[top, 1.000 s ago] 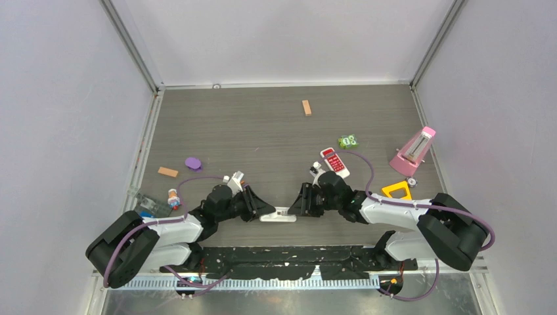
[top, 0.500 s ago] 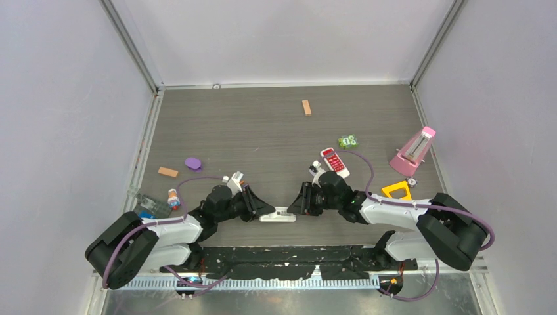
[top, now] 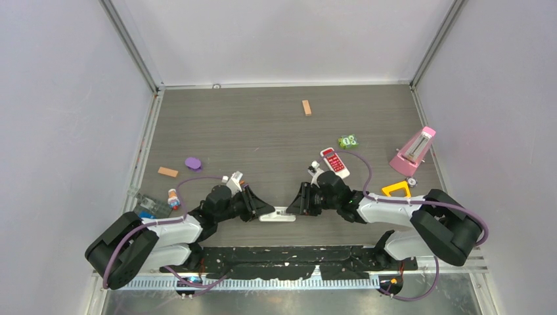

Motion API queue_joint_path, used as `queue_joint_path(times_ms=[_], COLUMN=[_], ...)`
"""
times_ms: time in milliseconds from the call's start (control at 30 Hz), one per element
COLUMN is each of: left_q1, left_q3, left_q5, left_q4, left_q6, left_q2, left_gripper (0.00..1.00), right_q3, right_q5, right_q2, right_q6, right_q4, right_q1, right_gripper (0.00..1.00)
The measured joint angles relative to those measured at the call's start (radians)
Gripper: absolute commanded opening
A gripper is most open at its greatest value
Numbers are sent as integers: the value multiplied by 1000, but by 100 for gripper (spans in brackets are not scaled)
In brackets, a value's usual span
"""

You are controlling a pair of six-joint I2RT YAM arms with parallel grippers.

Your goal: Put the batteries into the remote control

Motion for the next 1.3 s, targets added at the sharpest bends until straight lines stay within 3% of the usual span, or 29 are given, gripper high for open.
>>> queue_joint_path(times_ms=[433,767,1100,1300], left_q1=[3,6,-49,-119], left_q3=[-2,-2,-1,67], left_q5=[-1,-48,-183,-319], left_q4=[0,12,18,-160], left_q6=[-1,-2,4,56], left_q2=[0,24,23,-72], left_gripper=[0,0,0,0], right_q3=[-2,-107,-172,-177], right_q5=[-9,-96,-105,-104], right_q2=[17,111,190,196], right_q6=[1,112,245,278], right_q4=[32,372,603,615], right_q1=[-1,-38,-47,-47], right_gripper=[39,38,38,38])
